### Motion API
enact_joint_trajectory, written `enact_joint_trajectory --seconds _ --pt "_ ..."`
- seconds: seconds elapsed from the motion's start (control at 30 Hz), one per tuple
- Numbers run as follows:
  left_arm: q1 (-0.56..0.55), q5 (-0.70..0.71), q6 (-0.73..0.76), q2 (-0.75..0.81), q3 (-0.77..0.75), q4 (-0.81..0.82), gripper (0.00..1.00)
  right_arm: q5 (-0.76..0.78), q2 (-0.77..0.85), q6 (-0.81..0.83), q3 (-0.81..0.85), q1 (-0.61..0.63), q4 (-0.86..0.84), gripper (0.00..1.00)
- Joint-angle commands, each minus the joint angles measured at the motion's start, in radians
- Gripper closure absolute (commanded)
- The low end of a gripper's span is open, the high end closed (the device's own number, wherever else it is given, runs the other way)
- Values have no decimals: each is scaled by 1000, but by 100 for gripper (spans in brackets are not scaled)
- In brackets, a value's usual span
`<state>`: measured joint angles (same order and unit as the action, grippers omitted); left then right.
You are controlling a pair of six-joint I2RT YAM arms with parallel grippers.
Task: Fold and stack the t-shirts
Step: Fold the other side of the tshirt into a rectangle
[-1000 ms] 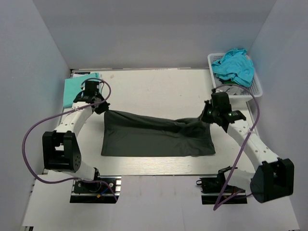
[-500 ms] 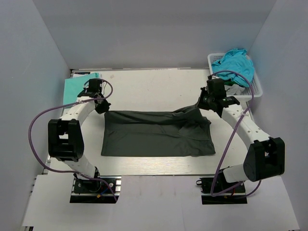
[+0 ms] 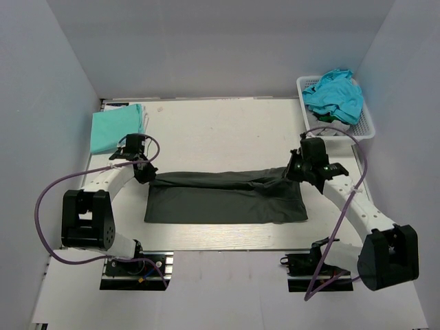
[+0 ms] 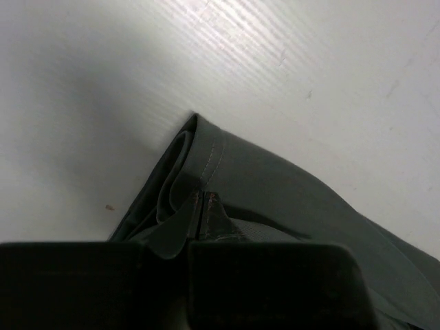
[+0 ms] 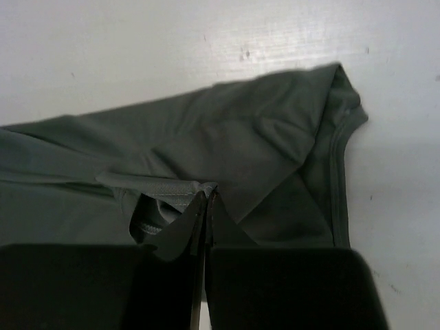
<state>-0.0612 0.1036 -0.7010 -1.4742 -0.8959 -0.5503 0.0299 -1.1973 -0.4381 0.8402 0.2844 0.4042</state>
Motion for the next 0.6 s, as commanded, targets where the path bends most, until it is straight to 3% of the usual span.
enact_joint_trajectory --seconds 0.0,0.1,0.13,0.17,0.23,0.3,0.4,0.57 --pt "-2 18 -12 75 47 16 100 -56 68 -33 -88 -4 -7 100" --pt "-2 18 -32 75 69 4 100 -93 140 -45 -171 -2 -19 100" --pt "-2 18 -41 75 69 -14 99 -97 160 -47 -191 -1 -22 96" --pt "-2 18 -41 75 69 -25 84 -104 165 -63 -210 1 -28 88" --pt "-2 18 -54 75 69 -81 52 -105 197 -71 -282 -1 -16 63" --pt "-2 27 -66 95 69 -134 1 -88 223 -70 -306 -1 22 43" --pt "-2 85 -94 153 32 -229 1 -47 254 -30 -290 -2 85 10" --pt "-2 116 -85 189 -107 -283 1 -61 242 12 -172 1 64 10"
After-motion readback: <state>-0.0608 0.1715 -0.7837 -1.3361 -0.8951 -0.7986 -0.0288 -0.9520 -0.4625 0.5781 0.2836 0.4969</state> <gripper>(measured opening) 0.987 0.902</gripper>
